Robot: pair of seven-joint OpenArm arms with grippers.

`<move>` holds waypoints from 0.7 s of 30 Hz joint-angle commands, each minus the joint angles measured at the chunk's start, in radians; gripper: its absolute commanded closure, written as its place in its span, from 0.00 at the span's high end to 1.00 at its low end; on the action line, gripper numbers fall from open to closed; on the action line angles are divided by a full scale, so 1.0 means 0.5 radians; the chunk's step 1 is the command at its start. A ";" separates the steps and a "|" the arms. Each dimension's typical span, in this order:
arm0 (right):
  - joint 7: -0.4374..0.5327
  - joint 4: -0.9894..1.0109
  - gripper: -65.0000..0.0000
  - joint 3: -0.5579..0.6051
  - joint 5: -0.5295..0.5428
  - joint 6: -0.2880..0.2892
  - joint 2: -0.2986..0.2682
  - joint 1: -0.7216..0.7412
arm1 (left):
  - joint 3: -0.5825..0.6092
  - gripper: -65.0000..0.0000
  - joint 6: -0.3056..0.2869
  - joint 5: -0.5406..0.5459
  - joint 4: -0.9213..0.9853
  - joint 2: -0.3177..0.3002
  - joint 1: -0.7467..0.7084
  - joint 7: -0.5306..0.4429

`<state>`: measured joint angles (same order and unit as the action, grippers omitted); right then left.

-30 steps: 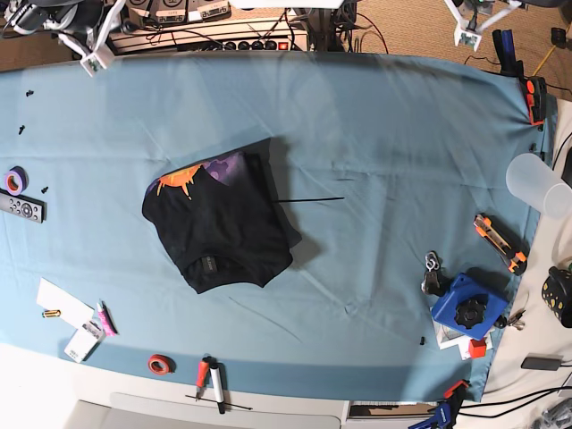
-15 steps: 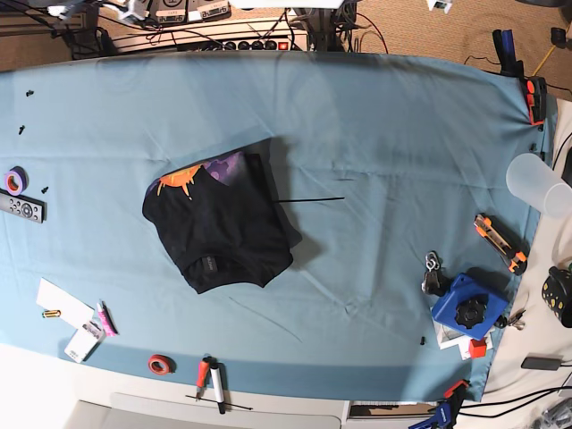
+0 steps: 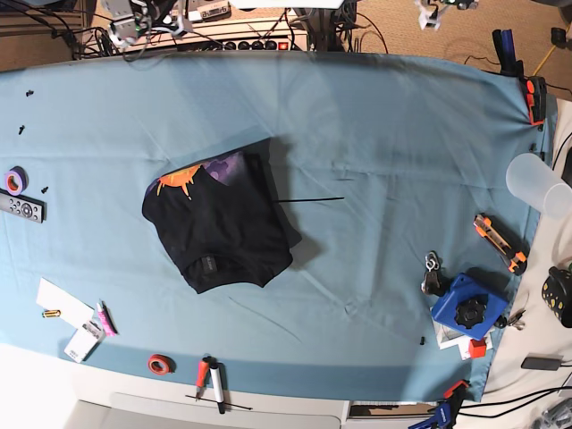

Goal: Layout the t-shirt on the table in an organized manner, then fold the t-shirt properly

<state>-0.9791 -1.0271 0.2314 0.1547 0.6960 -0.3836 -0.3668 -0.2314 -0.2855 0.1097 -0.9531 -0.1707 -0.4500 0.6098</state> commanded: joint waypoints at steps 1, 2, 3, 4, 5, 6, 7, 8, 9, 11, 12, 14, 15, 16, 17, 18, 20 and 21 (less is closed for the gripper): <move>0.066 0.060 0.00 0.047 -0.039 0.004 -0.031 0.040 | -0.004 0.00 -0.008 -0.020 0.040 -0.014 0.006 -0.089; 0.181 0.143 0.00 0.107 -0.082 0.004 -0.031 0.089 | -0.004 0.00 -0.008 -0.027 0.099 -0.014 0.030 -0.224; 0.288 0.222 0.00 0.163 -0.127 0.004 -0.030 0.137 | -0.004 0.00 -0.008 -0.027 0.153 -0.014 0.046 -0.348; 0.397 0.294 0.00 0.215 -0.168 0.004 -0.029 0.181 | -0.004 0.00 -0.006 -0.027 0.203 -0.013 0.061 -0.478; 0.504 0.360 0.00 0.268 -0.211 0.004 -0.029 0.229 | -0.004 0.00 -0.005 -0.027 0.254 -0.013 0.072 -0.610; 0.597 0.420 0.00 0.318 -0.256 0.004 -0.029 0.275 | -0.004 0.00 0.003 -0.027 0.299 -0.013 0.077 -0.722; 0.658 0.471 0.00 0.365 -0.294 0.004 -0.028 0.320 | -0.004 0.00 0.027 -0.048 0.340 -0.013 0.082 -0.828; 0.703 0.515 0.00 0.406 -0.332 0.004 -0.026 0.360 | -0.004 0.00 0.061 -0.091 0.375 -0.013 0.093 -0.905; 0.731 0.551 0.00 0.446 -0.362 0.004 -0.025 0.401 | -0.004 0.00 0.098 -0.148 0.408 -0.013 0.105 -0.948; 0.723 0.587 0.00 0.519 -0.363 0.004 -0.026 0.476 | -0.004 0.00 0.137 -0.237 0.439 -0.014 0.126 -0.952; 0.705 0.591 0.00 0.549 -0.363 0.004 -0.026 0.504 | -0.004 0.00 0.140 -0.257 0.440 -0.013 0.129 -0.952; 0.660 0.590 0.00 0.602 -0.356 0.004 -0.025 0.546 | -0.004 0.00 0.143 -0.273 0.439 -0.013 0.131 -0.953; 0.658 0.590 0.00 0.624 -0.346 0.004 -0.025 0.564 | -0.004 0.00 0.143 -0.273 0.438 -0.013 0.131 -0.952; 0.660 0.590 0.00 0.643 -0.340 0.004 -0.025 0.578 | -0.004 0.00 0.143 -0.274 0.438 -0.014 0.130 -0.952; 0.662 0.591 0.00 0.659 -0.340 0.004 -0.025 0.590 | -0.004 0.00 0.143 -0.274 0.438 -0.013 0.130 -0.952; 0.661 0.591 0.00 0.674 -0.340 0.004 -0.025 0.597 | -0.004 0.00 0.143 -0.275 0.438 -0.013 0.130 -0.951; 0.655 0.591 0.00 0.691 -0.341 0.004 -0.026 0.601 | -0.005 0.00 0.143 -0.274 0.438 -0.012 0.131 -0.951; 0.654 0.591 0.00 0.691 -0.341 0.004 -0.026 0.600 | -0.005 0.00 0.143 -0.274 0.438 -0.012 0.131 -0.951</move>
<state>-0.6430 -0.7128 0.5793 0.0002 0.6975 -0.3824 -0.1078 -0.2310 -0.2138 -0.0265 -0.7273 -0.1696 -0.3759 0.1375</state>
